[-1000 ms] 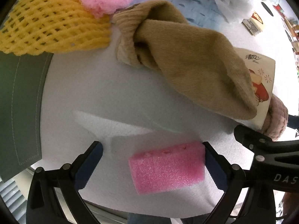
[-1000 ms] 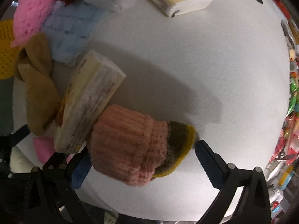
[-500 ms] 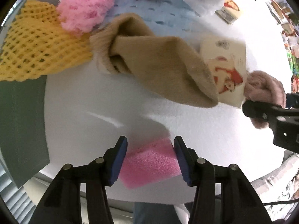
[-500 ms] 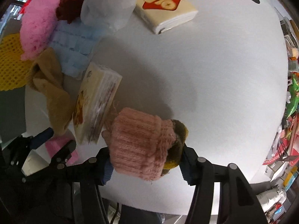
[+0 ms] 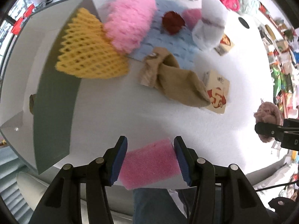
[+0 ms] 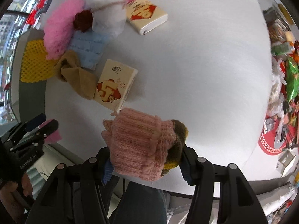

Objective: Organize soft objects
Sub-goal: 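Carry the pink sponge in the left gripper while the right gripper carries the beanie over the box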

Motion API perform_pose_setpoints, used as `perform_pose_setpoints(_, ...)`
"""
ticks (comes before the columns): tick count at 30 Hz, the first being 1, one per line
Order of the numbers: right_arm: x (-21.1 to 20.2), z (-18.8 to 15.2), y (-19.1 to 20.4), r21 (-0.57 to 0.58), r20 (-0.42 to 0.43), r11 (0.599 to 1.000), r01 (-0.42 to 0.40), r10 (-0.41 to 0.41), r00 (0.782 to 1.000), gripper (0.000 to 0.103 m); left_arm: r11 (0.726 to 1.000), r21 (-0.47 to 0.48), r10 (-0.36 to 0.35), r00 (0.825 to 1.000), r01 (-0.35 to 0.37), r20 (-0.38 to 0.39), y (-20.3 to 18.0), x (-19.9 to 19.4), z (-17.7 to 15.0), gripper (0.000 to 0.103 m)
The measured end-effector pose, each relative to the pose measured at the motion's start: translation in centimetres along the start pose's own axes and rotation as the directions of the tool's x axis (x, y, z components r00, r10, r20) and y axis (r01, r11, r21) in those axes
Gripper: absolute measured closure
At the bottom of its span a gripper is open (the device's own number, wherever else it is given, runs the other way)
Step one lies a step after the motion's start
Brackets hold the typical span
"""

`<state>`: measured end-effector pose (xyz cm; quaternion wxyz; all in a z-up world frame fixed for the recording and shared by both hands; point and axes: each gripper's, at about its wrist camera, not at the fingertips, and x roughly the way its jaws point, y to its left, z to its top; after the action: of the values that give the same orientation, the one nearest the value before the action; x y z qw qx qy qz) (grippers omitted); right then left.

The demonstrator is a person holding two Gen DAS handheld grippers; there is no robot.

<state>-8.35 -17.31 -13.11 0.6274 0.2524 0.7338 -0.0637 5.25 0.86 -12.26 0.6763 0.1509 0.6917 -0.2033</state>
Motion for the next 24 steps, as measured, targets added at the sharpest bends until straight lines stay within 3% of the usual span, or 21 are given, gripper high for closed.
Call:
perform_pose_setpoints(5, -0.4, 0.3, -1.4, 0.02, 0.017, 1.0, -0.02, 0.019, 1.0, 0.041, 1.0, -0.006, 0.002, 1.0, -0.002, 0.011, 0.7, -0.8, -0.2, 0.05)
perform_pose_setpoints(7, -0.9, -0.1, -0.3, 0.025, 0.022, 0.999, -0.031, 0.031, 0.999, 0.041, 1.0, -0.008, 0.005, 1.0, -0.005, 0.005, 1.1, -0.9, -0.4, 0.05)
perform_pose_setpoints(12, -1.3, -0.3, -0.9, 0.036, 0.032, 0.999, -0.038, 0.037, 0.999, 0.041, 1.0, -0.024, 0.002, 1.0, -0.002, 0.001, 2.0, -0.8, -2.5, 0.05)
perform_pose_setpoints(24, -4.3, 0.7, 1.6, -0.025, 0.102, 0.997, -0.067, 0.069, 0.992, 0.041, 0.998, -0.055, 0.036, 0.988, -0.029, 0.148, 4.1, -6.4, -2.1, 0.05)
